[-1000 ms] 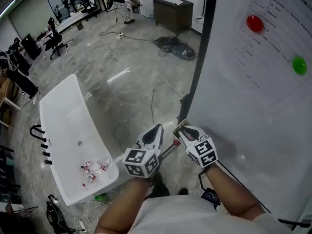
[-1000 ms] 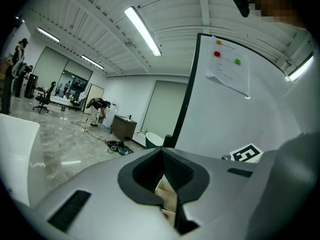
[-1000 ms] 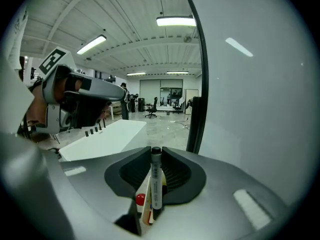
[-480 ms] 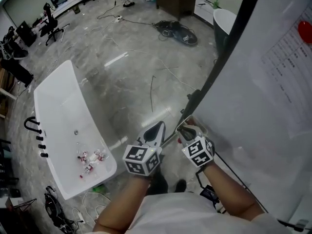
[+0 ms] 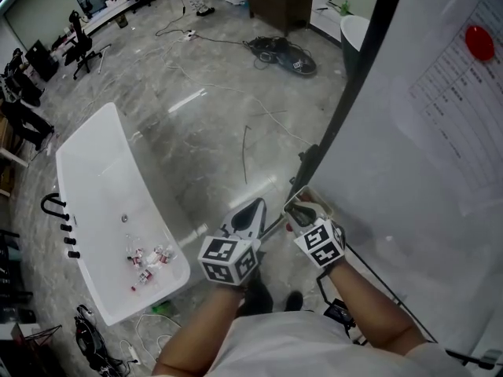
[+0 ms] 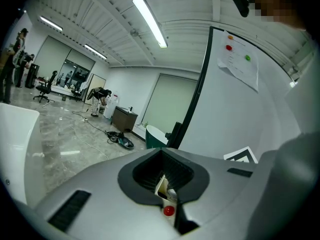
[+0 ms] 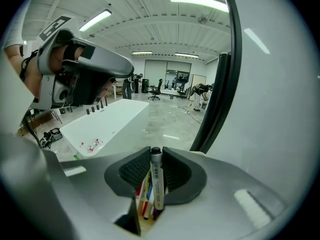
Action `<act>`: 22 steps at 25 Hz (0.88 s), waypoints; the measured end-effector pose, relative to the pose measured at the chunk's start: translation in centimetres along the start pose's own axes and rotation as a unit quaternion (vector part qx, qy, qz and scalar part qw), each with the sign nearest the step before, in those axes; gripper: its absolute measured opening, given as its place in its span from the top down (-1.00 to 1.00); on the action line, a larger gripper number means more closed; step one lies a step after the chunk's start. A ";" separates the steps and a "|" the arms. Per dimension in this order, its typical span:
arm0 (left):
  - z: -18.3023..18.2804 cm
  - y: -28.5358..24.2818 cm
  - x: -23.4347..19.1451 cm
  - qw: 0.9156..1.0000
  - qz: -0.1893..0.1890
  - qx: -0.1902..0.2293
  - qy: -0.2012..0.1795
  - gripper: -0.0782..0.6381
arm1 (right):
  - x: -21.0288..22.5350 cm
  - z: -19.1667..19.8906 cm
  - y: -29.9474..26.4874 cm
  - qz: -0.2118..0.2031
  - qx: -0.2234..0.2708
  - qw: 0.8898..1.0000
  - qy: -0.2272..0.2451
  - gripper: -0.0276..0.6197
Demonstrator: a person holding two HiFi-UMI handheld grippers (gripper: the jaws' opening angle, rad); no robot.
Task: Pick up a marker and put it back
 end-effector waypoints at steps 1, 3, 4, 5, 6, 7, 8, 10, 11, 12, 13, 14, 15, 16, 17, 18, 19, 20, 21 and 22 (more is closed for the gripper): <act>0.0 0.2 0.2 1.000 -0.001 0.001 -0.001 0.78 | -0.1 0.0 0.1 -0.002 0.002 1.000 -0.001 0.69; -0.1 0.7 0.6 1.000 -0.002 0.004 -0.004 0.78 | -0.2 0.0 0.5 -0.004 0.007 1.000 -0.001 0.68; -0.1 0.9 0.8 1.000 -0.002 0.005 -0.006 0.78 | -0.3 -0.1 0.8 -0.004 0.010 1.000 0.001 0.67; -0.2 1.2 1.0 1.000 -0.003 0.007 -0.006 0.78 | -0.4 -0.3 1.0 -0.004 0.013 1.000 0.003 0.65; -0.2 1.5 1.2 1.000 -0.004 0.008 -0.007 0.78 | -0.6 -0.5 1.4 -0.004 0.017 1.000 0.005 0.62; -0.3 1.9 1.5 1.000 -0.005 0.011 -0.007 0.78 | -0.7 -0.7 1.8 -0.005 0.021 1.000 0.006 0.62; -0.4 2.2 1.8 1.000 -0.006 0.014 -0.008 0.78 | -0.8 -0.9 2.3 -0.005 0.026 1.000 0.005 0.62; -0.7 3.1 2.6 1.000 -0.006 0.020 -0.012 0.78 | -1.2 -1.4 3.7 -0.007 0.042 0.999 -0.002 0.62; -0.8 3.5 3.1 1.000 -0.006 0.023 -0.014 0.78 | -1.4 -1.7 4.7 -0.007 0.053 0.999 -0.008 0.64; -1.0 3.8 3.7 0.999 -0.005 0.027 -0.017 0.78 | -1.4 -2.1 5.6 -0.006 0.066 0.998 -0.014 0.71; -1.2 4.1 4.2 0.999 -0.003 0.032 -0.021 0.78 | -1.4 -2.5 6.7 -0.004 0.080 0.997 -0.019 0.76; -1.5 4.2 4.9 0.999 -0.001 0.038 -0.025 0.78 | -1.3 -2.8 7.7 -0.003 0.094 0.995 -0.023 0.82; -1.9 4.4 5.6 0.999 0.001 0.044 -0.030 0.78 | -1.1 -3.1 8.7 -0.005 0.105 0.994 -0.026 0.88; -2.3 4.6 6.4 0.998 0.004 0.050 -0.036 0.78 | -1.0 -3.3 9.7 -0.007 0.114 0.993 -0.028 0.91; -2.9 4.8 7.2 0.998 0.006 0.056 -0.043 0.78 | -0.9 -3.6 10.8 -0.008 0.124 0.992 -0.029 0.91; -3.5 5.0 8.1 0.997 0.009 0.062 -0.051 0.78 | -0.8 -4.1 11.9 -0.007 0.137 0.990 -0.029 0.91; -4.2 5.4 9.0 0.996 0.011 0.069 -0.061 0.78 | -0.7 -4.5 13.2 -0.006 0.152 0.988 -0.031 0.91; -4.6 5.8 10.0 0.995 0.013 0.075 -0.071 0.78 | -0.7 -4.9 14.7 -0.004 0.168 0.985 -0.035 0.91; -4.8 6.5 11.1 0.994 0.012 0.078 -0.077 0.78 | -1.0 -5.1 16.3 -0.003 0.181 0.983 -0.039 0.91; -4.7 7.2 12.2 0.994 0.010 0.078 -0.081 0.78 | -1.5 -5.1 18.0 -0.003 0.191 0.981 -0.043 0.91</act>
Point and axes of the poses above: the fingertips, and each gripper's own axes: y backward along the fingers, x to its right, z out of its underside, the point moved 10 cm from there along y, backward along the fingers, and after that the axes turned 4 degrees about -x, right-handed, at the moved point
